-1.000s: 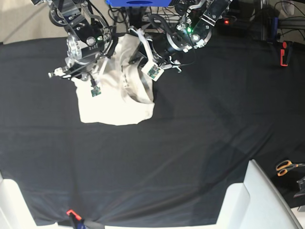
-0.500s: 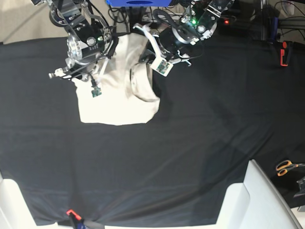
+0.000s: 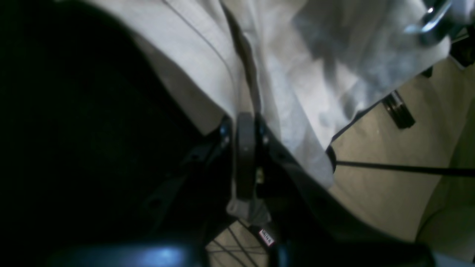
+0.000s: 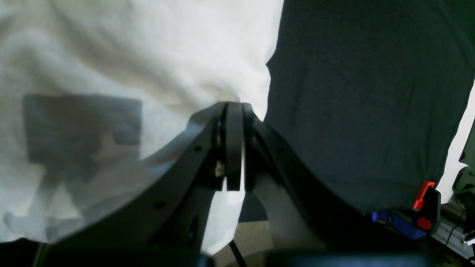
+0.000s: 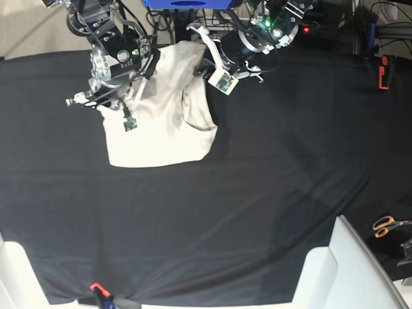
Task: Fold the T-shirt properly
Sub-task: 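Grasp the shirt's top layer with the left gripper and pull it open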
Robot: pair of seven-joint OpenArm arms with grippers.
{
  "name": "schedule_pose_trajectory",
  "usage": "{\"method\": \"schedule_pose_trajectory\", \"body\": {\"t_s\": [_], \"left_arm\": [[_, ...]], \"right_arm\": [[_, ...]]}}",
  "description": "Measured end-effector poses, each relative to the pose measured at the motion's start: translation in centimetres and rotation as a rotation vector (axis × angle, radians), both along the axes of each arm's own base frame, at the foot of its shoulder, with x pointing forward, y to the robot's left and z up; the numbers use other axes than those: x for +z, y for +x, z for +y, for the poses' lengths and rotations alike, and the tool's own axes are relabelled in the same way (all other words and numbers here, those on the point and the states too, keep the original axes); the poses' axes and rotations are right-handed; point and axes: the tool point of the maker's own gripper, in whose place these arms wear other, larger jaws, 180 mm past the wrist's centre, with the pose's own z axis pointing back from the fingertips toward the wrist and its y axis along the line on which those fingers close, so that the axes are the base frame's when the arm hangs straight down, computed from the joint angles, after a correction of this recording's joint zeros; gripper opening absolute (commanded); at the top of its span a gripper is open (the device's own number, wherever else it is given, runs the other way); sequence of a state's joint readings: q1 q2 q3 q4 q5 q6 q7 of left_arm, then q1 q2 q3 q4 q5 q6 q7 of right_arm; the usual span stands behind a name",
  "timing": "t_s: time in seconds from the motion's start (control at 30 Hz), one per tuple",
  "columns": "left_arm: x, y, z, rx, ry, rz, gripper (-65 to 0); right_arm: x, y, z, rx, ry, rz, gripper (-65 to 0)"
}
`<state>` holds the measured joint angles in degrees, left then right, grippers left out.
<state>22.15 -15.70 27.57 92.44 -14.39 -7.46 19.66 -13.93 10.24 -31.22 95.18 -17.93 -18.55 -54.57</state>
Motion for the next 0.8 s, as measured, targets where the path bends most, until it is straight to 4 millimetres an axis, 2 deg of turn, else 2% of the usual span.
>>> {"method": "schedule_pose_trajectory", "body": {"t_s": [0.47,0.63,0.7,0.8], "left_arm": [[-0.2,0.0,0.8,-0.007,0.020,-0.003,-65.0],[-0.4,0.2,2.1,0.011,0.040,-0.003,-48.1],[-0.5,0.4,3.0,0.036,0.052,-0.002,-43.8],[-0.2,0.6,5.1,0.091,0.076,-0.007,-40.6]], "right_arm": [[0.3,0.6,0.1,0.001,0.003,-0.015,-65.0],[0.3,0.6,0.1,0.001,0.003,-0.015,-65.0],[0.3,0.6,0.1,0.001,0.003,-0.016,-65.0],[0.3,0.6,0.1,0.001,0.004,-0.015,-65.0]]}}
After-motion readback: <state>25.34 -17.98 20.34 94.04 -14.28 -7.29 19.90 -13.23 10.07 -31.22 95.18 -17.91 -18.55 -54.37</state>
